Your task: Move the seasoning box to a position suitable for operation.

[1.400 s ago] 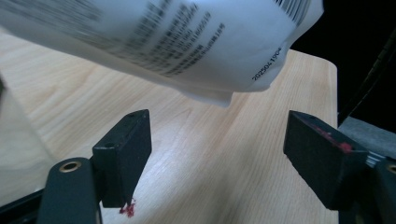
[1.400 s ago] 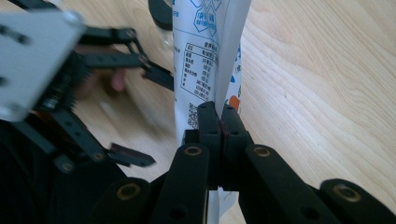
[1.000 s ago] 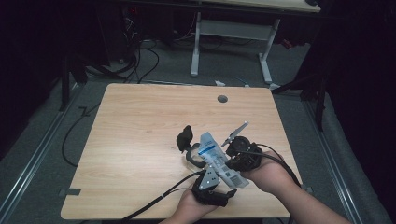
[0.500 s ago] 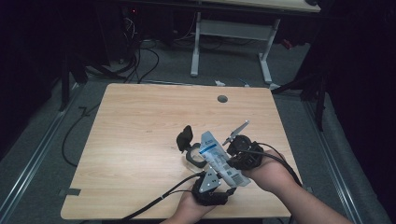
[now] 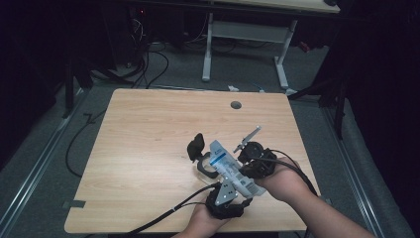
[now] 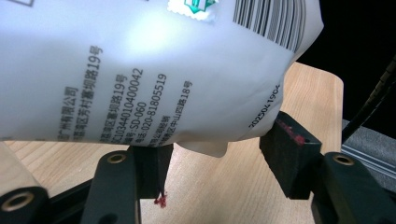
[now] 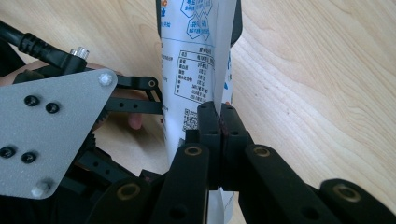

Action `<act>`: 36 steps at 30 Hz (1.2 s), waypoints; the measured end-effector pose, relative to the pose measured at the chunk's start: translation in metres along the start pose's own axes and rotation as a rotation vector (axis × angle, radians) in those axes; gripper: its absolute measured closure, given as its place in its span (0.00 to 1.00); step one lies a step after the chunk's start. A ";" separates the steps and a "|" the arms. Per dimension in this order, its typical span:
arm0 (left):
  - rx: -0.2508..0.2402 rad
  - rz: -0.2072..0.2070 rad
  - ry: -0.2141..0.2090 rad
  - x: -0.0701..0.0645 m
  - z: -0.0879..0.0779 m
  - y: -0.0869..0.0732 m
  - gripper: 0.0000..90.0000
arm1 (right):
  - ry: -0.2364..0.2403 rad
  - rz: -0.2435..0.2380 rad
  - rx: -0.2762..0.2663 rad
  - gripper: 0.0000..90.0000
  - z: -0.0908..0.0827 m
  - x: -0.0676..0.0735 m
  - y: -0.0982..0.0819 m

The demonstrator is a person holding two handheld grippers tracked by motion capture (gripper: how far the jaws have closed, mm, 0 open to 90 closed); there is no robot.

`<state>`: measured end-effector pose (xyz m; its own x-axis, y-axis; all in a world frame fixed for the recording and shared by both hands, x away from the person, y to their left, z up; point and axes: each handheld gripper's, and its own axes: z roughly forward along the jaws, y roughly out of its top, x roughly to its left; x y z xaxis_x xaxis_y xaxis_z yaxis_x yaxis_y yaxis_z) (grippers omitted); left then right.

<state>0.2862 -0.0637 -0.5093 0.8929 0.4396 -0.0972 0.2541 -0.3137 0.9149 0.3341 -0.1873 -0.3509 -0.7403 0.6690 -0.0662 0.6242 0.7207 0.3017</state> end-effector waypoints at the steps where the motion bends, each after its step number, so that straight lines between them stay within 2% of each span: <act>1: -0.002 -0.002 0.003 0.001 0.000 0.001 0.51 | -0.002 0.000 0.000 1.00 0.000 -0.001 0.001; 5: -0.006 -0.010 0.006 0.003 -0.001 0.004 0.51 | -0.009 0.005 -0.006 1.00 0.000 -0.003 0.006; 25: 0.017 0.039 0.033 0.008 0.001 0.010 0.54 | -0.009 0.002 0.013 1.00 0.010 -0.012 0.018; 36: -0.006 0.019 0.020 0.011 0.001 0.014 0.55 | -0.012 0.002 0.009 1.00 0.009 -0.013 0.023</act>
<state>0.2995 -0.0641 -0.4982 0.8900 0.4503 -0.0716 0.2344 -0.3170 0.9190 0.3608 -0.1776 -0.3519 -0.7361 0.6724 -0.0771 0.6280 0.7210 0.2929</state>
